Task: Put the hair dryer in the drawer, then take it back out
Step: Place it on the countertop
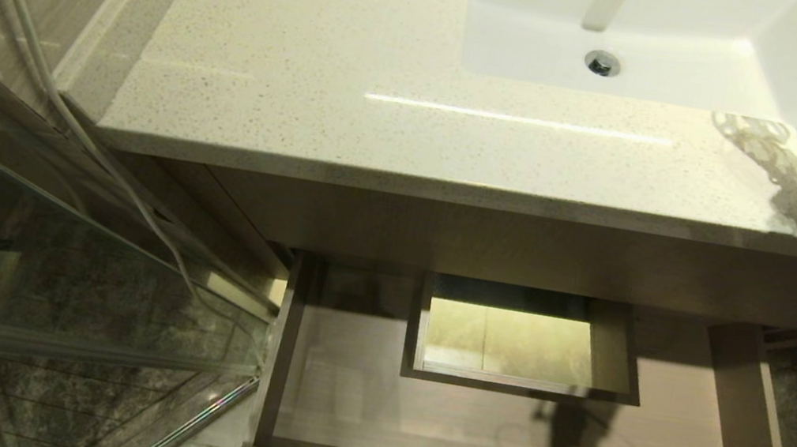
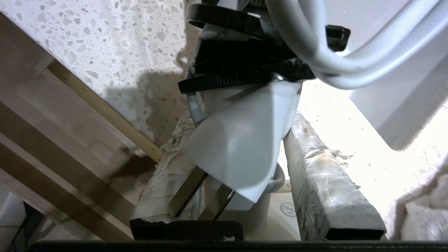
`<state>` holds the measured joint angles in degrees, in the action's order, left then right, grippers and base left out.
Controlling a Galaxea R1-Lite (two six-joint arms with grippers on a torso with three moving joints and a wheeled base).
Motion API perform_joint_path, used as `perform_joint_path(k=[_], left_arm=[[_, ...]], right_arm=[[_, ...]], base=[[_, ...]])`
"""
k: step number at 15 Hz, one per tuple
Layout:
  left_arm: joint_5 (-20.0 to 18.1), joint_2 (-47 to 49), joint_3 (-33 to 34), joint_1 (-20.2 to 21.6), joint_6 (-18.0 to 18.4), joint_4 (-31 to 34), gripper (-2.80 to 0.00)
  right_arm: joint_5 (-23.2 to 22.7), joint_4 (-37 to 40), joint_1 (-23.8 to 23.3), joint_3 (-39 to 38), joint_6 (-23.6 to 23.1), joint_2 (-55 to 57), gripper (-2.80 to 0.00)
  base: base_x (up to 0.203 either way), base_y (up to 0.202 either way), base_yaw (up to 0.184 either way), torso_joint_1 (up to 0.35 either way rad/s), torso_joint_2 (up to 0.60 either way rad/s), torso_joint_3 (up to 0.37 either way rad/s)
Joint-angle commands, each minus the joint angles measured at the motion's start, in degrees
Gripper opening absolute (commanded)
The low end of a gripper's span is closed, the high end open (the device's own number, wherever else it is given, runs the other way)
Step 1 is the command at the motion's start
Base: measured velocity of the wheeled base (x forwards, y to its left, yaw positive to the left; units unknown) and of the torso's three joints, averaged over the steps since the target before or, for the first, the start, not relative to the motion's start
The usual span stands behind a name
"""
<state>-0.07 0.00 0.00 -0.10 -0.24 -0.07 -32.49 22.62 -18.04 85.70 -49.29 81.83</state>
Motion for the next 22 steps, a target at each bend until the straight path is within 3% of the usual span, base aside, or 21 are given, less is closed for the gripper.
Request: perform_joint_path(k=[1,7,13,14,15,22], left_arm=[[0.02,0.0,0.07,0.01,-0.02,-0.01,-2.8],[0.07,0.0,0.08,0.01,-0.02,-0.01,-2.8],[-0.01,0.0,0.09,0.01,-0.02,-0.01,-2.8],[-0.01,0.0,0.0,0.01,-0.02,-0.01,-2.8],[0.03,0.0,0.06,-0.03,-0.06,-0.01,-2.8],[-0.01,0.0,0.09,0.01,-0.02,-0.01,-2.8]], right_arm=[[-0.65,0.75,0.82,1.22,-0.37,2.38,-2.8],[-0.01,0.77,3.41,1.89,-4.17,5.43,-2.8],[-0.21,0.76,3.8,2.01,-3.98,6.15,-2.8],[-0.15,0.68,3.88,2.44,-4.35,6.41,-0.83],[-0.29,0.61,3.99,2.87,-4.49,6.5,0.0],[-2.06,-0.21,3.4,2.3,-5.47,3.37,0.0]], base=[[0.0,0.0,0.0,0.0,0.0,0.0],[0.0,0.0,0.0,0.0,0.0,0.0],[0.0,0.0,0.0,0.0,0.0,0.0],[0.0,0.0,0.0,0.0,0.0,0.0],[0.0,0.0,0.0,0.0,0.0,0.0],[0.0,0.0,0.0,0.0,0.0,0.0]])
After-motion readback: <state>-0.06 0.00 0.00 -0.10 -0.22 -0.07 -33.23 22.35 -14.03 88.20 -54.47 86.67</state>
